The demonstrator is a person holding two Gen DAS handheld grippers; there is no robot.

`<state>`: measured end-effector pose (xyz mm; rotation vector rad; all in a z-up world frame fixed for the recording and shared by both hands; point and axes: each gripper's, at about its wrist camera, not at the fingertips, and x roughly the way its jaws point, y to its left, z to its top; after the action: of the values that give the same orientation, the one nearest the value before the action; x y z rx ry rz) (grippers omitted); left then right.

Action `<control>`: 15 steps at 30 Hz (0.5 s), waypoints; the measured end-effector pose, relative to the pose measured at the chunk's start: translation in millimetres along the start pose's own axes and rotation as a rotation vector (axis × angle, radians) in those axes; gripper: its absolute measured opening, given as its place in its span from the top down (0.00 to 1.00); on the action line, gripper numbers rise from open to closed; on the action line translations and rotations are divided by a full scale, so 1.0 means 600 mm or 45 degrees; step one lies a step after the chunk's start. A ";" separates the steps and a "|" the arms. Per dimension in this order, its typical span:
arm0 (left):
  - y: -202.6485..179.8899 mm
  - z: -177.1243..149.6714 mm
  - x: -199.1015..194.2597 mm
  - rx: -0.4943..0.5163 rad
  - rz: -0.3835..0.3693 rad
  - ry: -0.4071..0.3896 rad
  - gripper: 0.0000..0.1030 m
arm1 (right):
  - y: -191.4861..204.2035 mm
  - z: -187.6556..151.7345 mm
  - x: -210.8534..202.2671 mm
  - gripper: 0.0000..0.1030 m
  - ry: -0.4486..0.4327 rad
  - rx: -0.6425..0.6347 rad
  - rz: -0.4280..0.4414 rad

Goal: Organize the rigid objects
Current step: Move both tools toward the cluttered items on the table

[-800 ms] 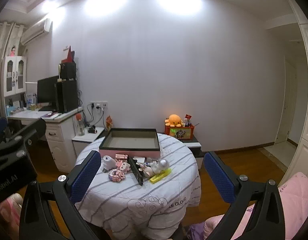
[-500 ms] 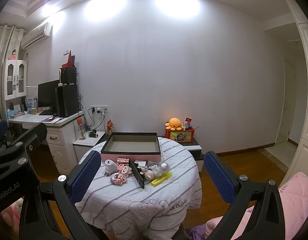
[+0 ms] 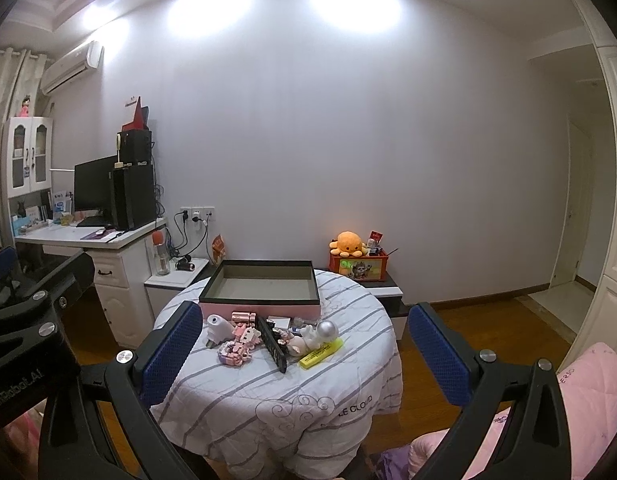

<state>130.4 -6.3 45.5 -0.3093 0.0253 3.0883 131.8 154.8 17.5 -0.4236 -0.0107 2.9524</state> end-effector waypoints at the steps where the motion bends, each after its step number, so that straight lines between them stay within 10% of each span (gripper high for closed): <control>1: 0.001 0.000 0.003 -0.002 0.001 0.007 0.00 | 0.001 0.000 0.002 0.00 0.005 -0.002 0.001; 15: 0.016 -0.009 0.053 -0.027 0.022 0.087 0.00 | 0.013 0.000 0.049 0.00 0.076 -0.030 0.006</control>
<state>99.7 -14.8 33.9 -0.4173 -0.0032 3.0957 102.9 151.5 9.1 -0.5152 -0.0373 2.9459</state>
